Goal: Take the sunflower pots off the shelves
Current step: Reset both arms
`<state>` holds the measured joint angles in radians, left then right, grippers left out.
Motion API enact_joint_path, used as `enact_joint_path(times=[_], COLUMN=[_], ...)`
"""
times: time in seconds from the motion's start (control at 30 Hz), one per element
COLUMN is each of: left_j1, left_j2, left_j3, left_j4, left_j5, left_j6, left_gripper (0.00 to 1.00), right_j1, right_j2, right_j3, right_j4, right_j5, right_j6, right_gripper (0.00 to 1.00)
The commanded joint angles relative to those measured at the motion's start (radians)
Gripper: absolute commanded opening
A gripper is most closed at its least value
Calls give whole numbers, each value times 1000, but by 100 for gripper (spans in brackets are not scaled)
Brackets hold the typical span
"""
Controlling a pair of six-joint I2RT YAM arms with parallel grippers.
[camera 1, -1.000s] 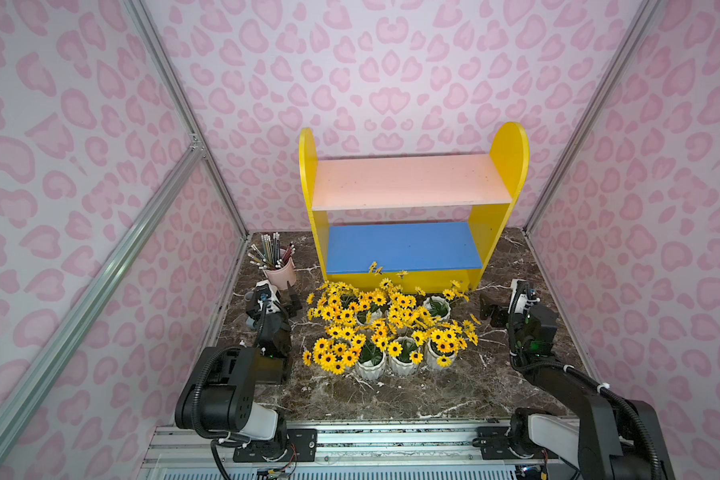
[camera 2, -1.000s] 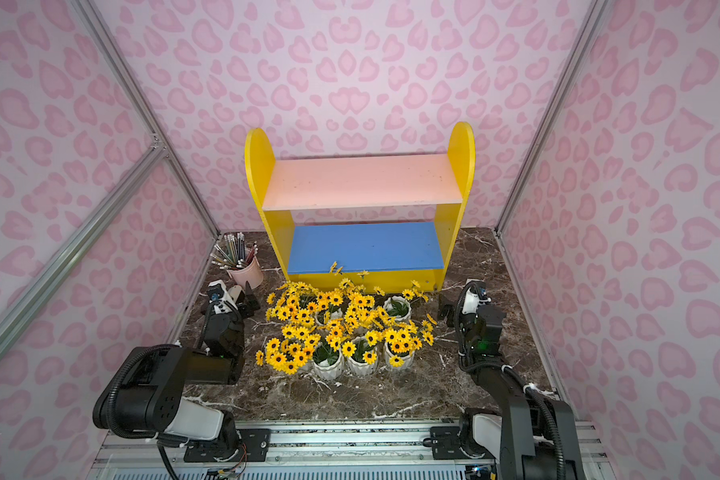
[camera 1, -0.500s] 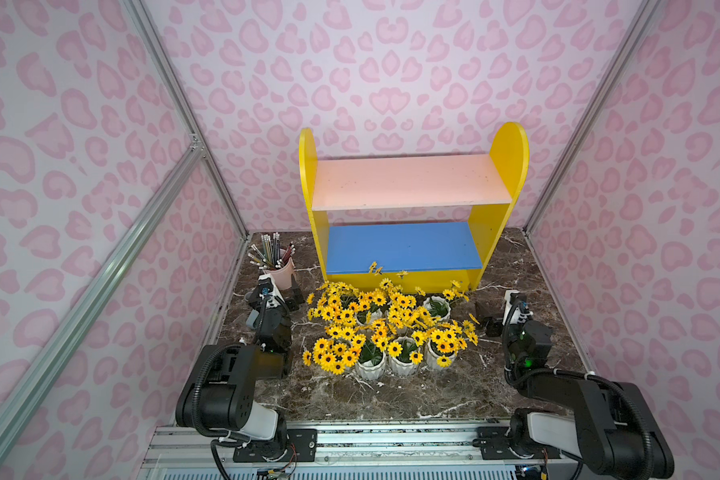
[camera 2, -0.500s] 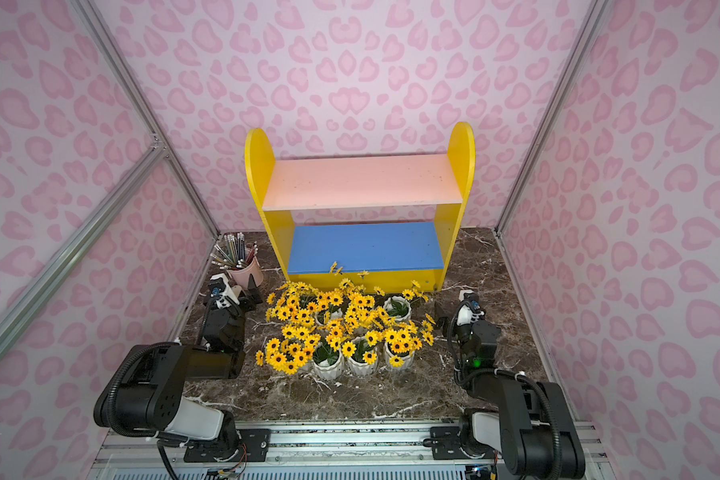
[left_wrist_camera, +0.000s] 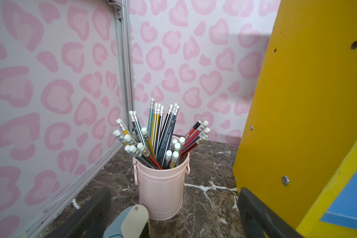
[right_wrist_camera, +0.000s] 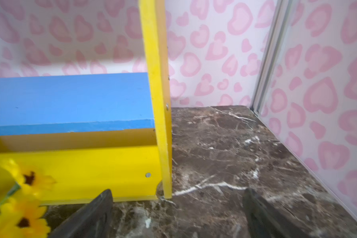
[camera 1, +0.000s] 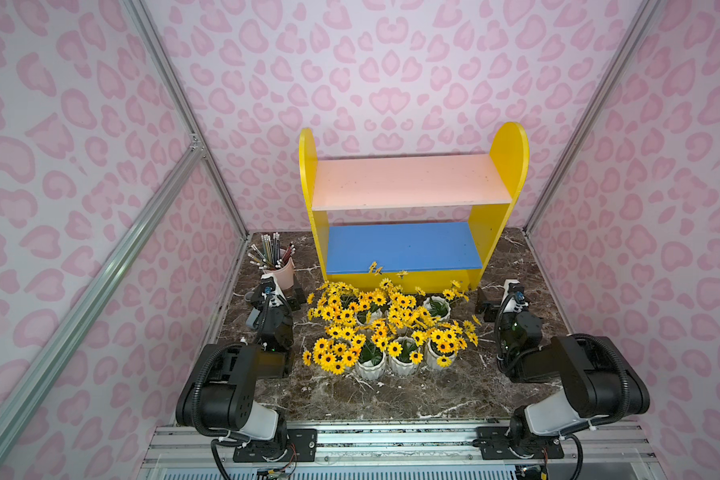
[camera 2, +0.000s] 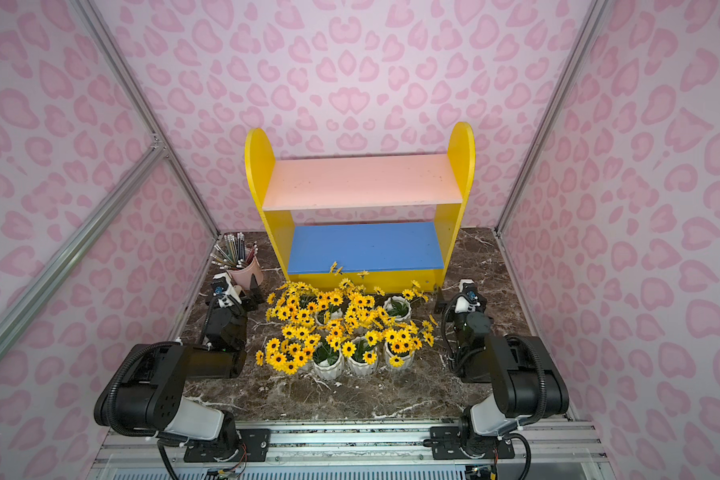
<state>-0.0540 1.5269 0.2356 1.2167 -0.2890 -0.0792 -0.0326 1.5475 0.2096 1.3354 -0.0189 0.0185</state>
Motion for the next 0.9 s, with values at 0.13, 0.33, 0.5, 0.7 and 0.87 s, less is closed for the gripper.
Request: enact_joint_path(times=[0.13,0.33,0.5,0.7,0.87], left_j1=[-1,-1,-1,-3,-3], left_j2=[1,1,2,1,2], left_j3=[8,8,8,8,8], left_j4=[12,11,10,11,10], left_j5=[-3,-5,-6,-6,-7], left_j6=[10,11,11,12,11], left_gripper=[97,98,98,97,98], right_j1=[3,22,29,31,30], right_j2=[-6,-8,-9,-10,-11], right_j3=[17,27,21,21,21], right_j4=[-63,-90,-81,-79,-79], right_j5=[2,26,40,41,40], right_j6=[24,10,3,3,3], right_gripper=[100,100,100,100,100])
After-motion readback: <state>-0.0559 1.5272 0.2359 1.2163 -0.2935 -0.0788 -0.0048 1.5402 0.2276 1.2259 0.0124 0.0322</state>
